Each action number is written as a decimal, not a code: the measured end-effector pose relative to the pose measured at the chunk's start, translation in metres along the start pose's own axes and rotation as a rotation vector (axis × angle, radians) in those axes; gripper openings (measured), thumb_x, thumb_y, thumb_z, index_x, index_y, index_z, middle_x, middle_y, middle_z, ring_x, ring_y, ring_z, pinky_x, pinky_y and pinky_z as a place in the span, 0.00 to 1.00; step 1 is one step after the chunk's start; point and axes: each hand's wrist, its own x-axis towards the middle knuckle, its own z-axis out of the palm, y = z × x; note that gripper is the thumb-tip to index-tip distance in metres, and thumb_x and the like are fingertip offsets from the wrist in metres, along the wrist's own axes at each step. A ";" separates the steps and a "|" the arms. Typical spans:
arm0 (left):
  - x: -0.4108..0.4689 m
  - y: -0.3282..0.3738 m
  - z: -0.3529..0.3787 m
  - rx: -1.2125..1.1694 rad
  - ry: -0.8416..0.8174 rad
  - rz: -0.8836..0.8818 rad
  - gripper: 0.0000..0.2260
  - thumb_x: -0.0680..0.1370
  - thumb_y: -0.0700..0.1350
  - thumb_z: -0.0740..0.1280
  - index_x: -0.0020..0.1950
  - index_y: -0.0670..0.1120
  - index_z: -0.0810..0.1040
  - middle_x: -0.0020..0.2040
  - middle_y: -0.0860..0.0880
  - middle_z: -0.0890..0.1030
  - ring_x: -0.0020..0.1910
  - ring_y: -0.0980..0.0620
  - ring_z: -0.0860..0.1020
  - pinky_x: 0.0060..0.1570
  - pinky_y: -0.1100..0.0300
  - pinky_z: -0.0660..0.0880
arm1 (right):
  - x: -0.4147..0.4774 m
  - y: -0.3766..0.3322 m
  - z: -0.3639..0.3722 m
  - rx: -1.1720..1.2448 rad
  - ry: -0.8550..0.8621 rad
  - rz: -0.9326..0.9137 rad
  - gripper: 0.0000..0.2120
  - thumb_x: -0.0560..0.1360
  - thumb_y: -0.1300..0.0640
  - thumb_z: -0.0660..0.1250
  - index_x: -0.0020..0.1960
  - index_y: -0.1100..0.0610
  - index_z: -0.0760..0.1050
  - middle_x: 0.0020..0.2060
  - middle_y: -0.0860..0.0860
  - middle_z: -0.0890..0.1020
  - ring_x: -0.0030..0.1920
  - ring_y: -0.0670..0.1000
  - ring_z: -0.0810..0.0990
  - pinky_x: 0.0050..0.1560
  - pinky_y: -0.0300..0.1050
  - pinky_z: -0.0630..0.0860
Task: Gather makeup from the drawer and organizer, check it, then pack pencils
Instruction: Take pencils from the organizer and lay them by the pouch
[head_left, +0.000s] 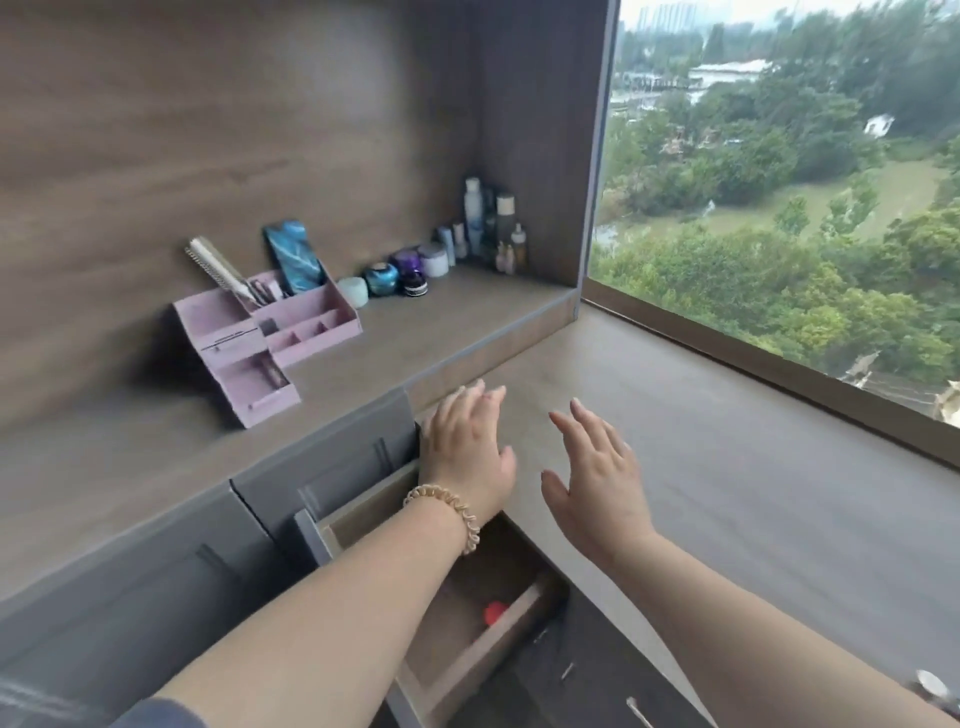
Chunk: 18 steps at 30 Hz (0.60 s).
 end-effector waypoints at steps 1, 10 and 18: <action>0.003 -0.014 -0.007 0.008 0.013 -0.021 0.28 0.75 0.47 0.64 0.74 0.53 0.59 0.76 0.51 0.60 0.75 0.51 0.56 0.74 0.50 0.52 | 0.009 -0.013 0.007 -0.009 -0.009 -0.021 0.30 0.74 0.52 0.64 0.74 0.49 0.59 0.76 0.50 0.59 0.75 0.53 0.56 0.73 0.49 0.54; 0.054 -0.200 -0.071 0.185 0.039 -0.154 0.31 0.76 0.48 0.62 0.76 0.54 0.53 0.78 0.52 0.51 0.77 0.52 0.48 0.74 0.48 0.49 | 0.111 -0.159 0.098 -0.028 -0.050 -0.185 0.31 0.74 0.52 0.62 0.75 0.47 0.55 0.77 0.49 0.53 0.76 0.52 0.51 0.73 0.47 0.50; 0.103 -0.292 -0.086 0.247 0.089 -0.323 0.31 0.74 0.47 0.63 0.75 0.52 0.56 0.78 0.52 0.55 0.77 0.52 0.51 0.72 0.49 0.52 | 0.181 -0.208 0.153 -0.045 -0.144 -0.315 0.30 0.75 0.52 0.62 0.74 0.48 0.56 0.77 0.50 0.53 0.76 0.52 0.51 0.74 0.49 0.50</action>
